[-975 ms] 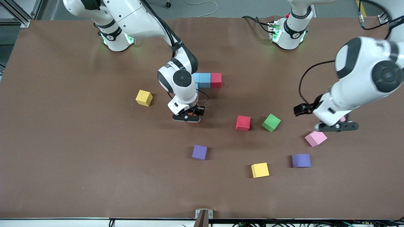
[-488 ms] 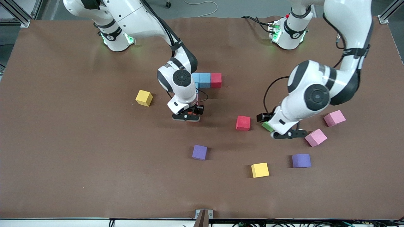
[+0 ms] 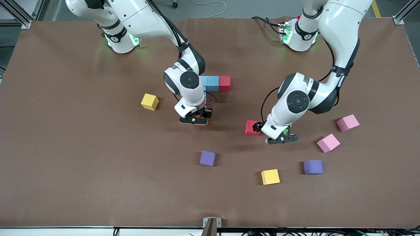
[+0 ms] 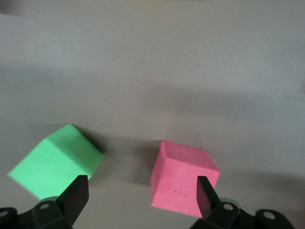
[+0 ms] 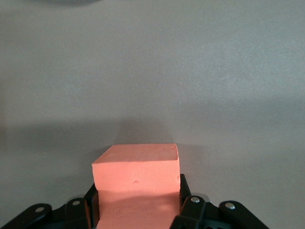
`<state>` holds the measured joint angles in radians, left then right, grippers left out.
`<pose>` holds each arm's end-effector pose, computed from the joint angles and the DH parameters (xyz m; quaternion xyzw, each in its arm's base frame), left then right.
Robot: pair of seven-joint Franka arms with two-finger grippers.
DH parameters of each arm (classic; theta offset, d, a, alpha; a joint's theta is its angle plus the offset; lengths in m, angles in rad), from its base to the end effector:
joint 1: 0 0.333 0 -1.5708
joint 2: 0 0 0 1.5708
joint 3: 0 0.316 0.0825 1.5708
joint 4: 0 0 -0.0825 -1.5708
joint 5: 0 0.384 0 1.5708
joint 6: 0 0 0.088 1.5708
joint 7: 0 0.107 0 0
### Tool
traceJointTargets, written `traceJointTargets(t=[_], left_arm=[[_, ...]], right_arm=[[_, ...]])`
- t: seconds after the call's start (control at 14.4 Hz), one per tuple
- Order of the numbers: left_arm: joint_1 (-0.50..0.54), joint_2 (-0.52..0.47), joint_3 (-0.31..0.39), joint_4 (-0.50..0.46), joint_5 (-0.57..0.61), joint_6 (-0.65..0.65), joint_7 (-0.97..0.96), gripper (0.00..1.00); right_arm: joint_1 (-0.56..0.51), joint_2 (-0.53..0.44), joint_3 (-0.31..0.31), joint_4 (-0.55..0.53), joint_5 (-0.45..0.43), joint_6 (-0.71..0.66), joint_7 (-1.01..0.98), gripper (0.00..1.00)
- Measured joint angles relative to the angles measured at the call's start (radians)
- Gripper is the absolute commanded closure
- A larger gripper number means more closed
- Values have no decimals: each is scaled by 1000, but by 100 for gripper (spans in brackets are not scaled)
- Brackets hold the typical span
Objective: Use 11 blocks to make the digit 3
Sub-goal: 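Grasp the red cube with the left gripper while the right gripper carries orange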
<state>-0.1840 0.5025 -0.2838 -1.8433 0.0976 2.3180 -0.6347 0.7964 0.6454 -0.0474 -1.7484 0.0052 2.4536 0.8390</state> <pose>0.5800 -0.2775 0.2625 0.9973 0.0665 -0.0190 0.0259 0.4901 0.4596 0.2092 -0.9986 0.0417 -0.0300 0.0129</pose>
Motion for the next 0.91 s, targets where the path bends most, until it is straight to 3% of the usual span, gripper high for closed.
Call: traceJointTargets(t=[0.42, 0.49, 0.56, 0.63, 0.7, 0.91], left_arm=[[-34, 59, 0, 21, 58, 45, -19, 6], [-38, 65, 0, 26, 58, 45, -19, 7], [-42, 70, 0, 30, 59, 45, -19, 7], [-47, 75, 0, 34, 59, 45, -19, 7], [-52, 78, -1, 36, 59, 45, -19, 7], [-66, 79, -1, 37, 61, 45, -11, 8]], right_arm=[[2, -16, 8, -18, 0, 1, 0, 96], [2, -16, 8, -19, 0, 2, 0, 88], [2, -16, 8, -20, 0, 4, 0, 63], [2, -16, 8, -20, 0, 5, 0, 10], [2, -16, 8, -20, 1, 5, 1, 0], [2, -16, 8, -20, 2, 5, 2, 0]])
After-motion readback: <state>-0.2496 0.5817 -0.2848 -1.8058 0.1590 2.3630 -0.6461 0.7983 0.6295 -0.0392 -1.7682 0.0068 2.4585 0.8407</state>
